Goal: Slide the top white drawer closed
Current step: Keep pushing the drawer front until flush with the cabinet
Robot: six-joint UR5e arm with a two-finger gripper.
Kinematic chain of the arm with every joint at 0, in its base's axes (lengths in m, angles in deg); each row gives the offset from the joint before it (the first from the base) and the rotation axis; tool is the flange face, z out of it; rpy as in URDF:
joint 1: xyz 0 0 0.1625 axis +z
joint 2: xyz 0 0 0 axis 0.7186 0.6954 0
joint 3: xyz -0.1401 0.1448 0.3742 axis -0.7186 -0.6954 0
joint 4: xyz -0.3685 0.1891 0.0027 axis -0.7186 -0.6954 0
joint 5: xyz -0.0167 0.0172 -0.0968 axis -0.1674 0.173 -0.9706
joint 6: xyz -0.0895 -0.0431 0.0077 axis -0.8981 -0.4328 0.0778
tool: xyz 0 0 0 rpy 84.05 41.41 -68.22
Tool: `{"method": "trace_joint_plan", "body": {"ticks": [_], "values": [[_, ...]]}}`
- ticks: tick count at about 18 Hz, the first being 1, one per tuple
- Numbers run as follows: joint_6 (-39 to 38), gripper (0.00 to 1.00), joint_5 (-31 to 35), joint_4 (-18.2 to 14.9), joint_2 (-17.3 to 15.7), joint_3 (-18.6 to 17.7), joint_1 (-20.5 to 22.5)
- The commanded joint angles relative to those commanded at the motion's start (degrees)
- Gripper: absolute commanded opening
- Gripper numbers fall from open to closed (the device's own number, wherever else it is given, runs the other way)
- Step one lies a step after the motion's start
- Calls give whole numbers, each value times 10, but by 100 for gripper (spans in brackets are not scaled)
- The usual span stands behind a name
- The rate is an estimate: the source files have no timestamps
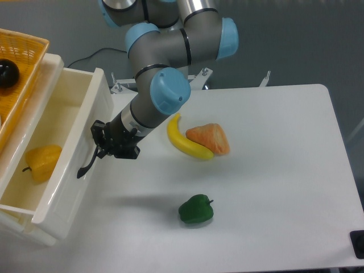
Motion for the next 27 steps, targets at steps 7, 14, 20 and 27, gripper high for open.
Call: {"method": "trace_joint_plan", "body": {"ticks": [7,14,20,27], "values": [[-7,4,-5,1,-4,0,-12],[-7,4,-12,4,-4,-7,-30],[-7,4,-17,5,-4,-7,-41],[-9,4,-25,29,-4,-11,-55]]}}
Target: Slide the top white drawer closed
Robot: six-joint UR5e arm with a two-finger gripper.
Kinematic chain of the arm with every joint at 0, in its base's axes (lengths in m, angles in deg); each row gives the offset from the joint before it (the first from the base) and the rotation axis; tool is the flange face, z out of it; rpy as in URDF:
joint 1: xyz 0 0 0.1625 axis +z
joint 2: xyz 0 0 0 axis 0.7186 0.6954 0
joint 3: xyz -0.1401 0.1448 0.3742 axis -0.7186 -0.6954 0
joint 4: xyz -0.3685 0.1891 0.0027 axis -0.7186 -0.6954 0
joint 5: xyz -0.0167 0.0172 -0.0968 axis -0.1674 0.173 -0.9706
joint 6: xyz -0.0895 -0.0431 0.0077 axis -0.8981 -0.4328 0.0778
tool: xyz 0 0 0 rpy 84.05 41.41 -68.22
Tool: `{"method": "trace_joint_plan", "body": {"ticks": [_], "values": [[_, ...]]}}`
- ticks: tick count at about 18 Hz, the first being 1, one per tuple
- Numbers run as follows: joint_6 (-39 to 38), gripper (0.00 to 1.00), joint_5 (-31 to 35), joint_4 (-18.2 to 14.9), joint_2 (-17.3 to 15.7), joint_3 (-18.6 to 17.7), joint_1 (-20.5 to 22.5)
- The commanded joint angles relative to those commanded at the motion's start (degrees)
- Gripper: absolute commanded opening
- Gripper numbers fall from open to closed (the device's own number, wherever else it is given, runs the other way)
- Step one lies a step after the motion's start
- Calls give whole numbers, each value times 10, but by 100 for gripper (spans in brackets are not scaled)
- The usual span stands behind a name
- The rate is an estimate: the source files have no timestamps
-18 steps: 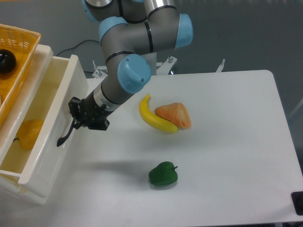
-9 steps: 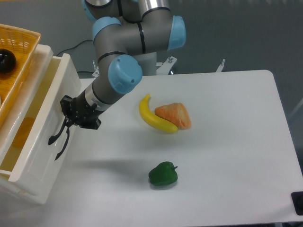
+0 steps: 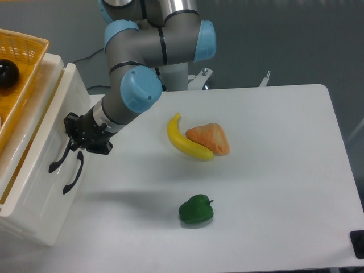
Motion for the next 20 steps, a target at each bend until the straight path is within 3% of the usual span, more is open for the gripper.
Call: {"method": "trace_joint_plan", "body": {"ticks": [8,10,11,13,15,18,20], "values": [[-11,5,-3,12,2,0,-12],[-9,12,-3,19,4,1,-11],[-6,24,-2,25,4,1,-10],[-4,35,-2,26,6,2,-4],[1,54,2,27,7,6,11],[24,100,4,26,4,8,51],[24,100,10,26,4,9,76]]}}
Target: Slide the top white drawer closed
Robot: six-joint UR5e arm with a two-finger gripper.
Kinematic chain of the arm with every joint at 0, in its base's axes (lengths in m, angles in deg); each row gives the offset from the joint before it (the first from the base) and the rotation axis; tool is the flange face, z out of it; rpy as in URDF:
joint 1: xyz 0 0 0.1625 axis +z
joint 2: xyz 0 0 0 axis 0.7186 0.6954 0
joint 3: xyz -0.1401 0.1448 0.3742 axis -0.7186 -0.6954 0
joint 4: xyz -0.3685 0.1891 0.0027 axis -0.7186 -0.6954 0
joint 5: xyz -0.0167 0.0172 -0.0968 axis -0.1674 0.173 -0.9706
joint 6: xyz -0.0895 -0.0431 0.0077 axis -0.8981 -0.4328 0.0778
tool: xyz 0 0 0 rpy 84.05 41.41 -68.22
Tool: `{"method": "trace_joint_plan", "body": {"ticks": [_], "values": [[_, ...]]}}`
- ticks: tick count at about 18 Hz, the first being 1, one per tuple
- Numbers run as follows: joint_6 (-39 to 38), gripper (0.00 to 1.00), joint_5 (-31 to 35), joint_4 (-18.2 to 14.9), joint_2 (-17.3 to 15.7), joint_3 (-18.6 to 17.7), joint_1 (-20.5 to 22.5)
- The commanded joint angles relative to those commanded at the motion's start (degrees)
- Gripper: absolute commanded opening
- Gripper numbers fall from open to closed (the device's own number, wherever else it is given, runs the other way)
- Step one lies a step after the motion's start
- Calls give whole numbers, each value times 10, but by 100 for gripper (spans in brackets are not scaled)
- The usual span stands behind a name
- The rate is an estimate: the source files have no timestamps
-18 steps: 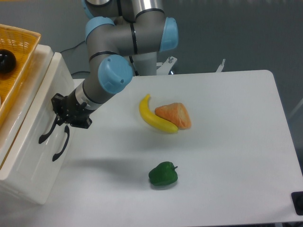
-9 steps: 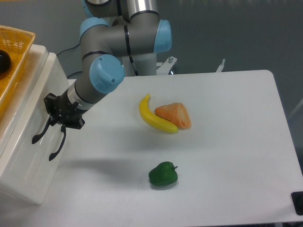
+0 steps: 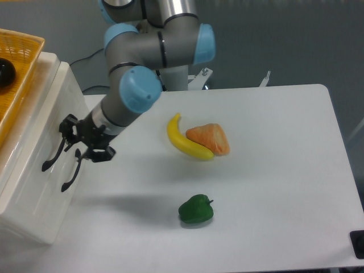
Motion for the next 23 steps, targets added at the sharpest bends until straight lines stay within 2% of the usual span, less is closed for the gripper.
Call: {"method": "trace_joint_plan", "body": {"ticks": [3,7,10,12,15,18,19,21,23], "values": [[1,100,25,1,-1,3,39],[31,100,67,3,3,34,96],[130,100,153,4,15,57,140],[224,100,202,4,20,62,174],[397,100,245,4,31,61,226],[535,100,279,5,43,60,268],[574,100,290,18,62,61,284],[654,100,358,77,100,60,297],[675,100,425,107,125,62,300]]}}
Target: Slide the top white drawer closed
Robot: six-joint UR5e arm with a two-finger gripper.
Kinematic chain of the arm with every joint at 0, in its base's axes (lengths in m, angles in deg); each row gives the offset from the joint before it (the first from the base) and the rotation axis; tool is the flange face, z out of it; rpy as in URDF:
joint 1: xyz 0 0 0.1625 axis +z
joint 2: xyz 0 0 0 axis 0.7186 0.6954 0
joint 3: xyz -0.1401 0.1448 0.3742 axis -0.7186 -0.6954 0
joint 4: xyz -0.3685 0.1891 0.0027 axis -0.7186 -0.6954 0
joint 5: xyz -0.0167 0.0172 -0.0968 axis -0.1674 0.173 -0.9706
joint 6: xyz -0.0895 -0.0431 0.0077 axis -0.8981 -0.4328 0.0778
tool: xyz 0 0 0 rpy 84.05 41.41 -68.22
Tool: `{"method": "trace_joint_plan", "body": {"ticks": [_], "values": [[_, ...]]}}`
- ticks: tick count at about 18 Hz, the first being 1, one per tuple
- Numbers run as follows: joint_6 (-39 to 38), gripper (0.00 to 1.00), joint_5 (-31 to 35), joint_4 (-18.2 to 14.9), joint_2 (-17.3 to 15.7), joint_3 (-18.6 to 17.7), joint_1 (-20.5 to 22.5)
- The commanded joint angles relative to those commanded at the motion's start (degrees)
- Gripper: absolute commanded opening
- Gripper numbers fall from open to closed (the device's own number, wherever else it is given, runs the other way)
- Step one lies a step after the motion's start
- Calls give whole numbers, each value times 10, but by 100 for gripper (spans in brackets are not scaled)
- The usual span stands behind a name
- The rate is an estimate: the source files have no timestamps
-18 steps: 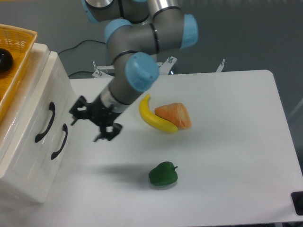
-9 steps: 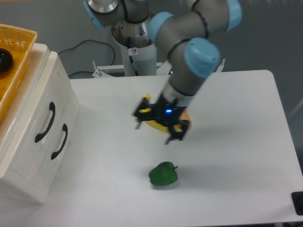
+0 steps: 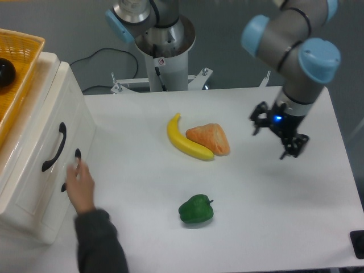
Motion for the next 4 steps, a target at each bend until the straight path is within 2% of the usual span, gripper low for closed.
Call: {"method": "trace_joint_plan", "body": {"ticks": [4], "values": [[-2,100,-15,7,6,11,26]]}}
